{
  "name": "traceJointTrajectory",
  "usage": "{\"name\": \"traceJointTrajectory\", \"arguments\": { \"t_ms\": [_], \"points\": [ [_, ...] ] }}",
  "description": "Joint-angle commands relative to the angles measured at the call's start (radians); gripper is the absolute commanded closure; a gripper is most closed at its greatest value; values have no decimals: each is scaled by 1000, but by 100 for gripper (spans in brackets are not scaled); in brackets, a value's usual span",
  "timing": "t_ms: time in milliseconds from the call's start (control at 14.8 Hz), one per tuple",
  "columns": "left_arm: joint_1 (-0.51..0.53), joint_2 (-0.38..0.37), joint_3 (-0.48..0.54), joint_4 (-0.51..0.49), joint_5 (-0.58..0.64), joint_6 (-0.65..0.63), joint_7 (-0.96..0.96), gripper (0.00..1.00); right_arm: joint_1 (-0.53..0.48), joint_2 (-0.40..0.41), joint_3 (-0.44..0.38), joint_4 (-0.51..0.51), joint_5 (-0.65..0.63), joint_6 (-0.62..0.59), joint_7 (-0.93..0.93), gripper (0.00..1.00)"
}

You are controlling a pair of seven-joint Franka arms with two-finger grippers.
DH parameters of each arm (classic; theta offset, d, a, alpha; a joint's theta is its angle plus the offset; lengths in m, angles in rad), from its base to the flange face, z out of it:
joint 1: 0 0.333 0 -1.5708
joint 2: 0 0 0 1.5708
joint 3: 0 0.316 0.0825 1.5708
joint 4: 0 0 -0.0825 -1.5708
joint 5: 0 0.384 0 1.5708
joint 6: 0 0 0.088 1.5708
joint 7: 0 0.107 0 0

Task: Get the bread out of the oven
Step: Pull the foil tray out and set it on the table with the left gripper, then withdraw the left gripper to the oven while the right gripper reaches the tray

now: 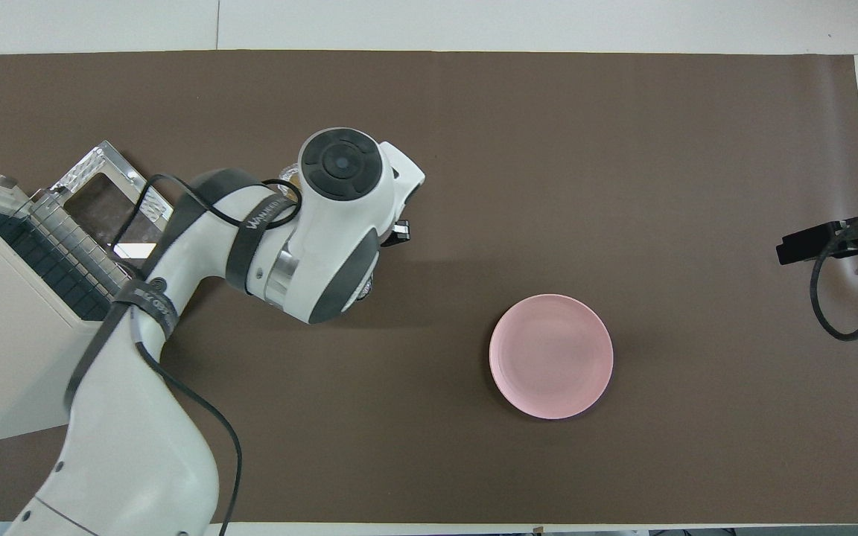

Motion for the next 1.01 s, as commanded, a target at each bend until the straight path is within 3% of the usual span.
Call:
{"name": "traceJointTrajectory", "arguments": {
  "t_ms": [0,68,135,203,338,743,945],
  "points": [
    [-35,-6,20,-6,-25,11,2,100,-16,-9,11,-1,-3,-16,6,0],
    [-20,-6,20,-3,-34,19,-16,86,-16,-9,11,-1,-3,-18,6,0],
    [-9,-5,20,0,-52,34,-32,34,-15,-10,11,-1,-3,-16,6,0],
    [-9,-6,25,3,-57,28,-35,0,-15,-9,11,-1,-3,-16,6,0],
    [2,-25,32,10,-57,14,-35,0,-11,-9,11,-1,-3,-15,6,0],
    [291,-207,32,12,-57,-160,-1,0,4,-9,26,-1,4,-4,70,0],
    [437,-281,32,9,-57,-277,139,0,112,-7,38,-1,4,2,211,0]
  ]
}}
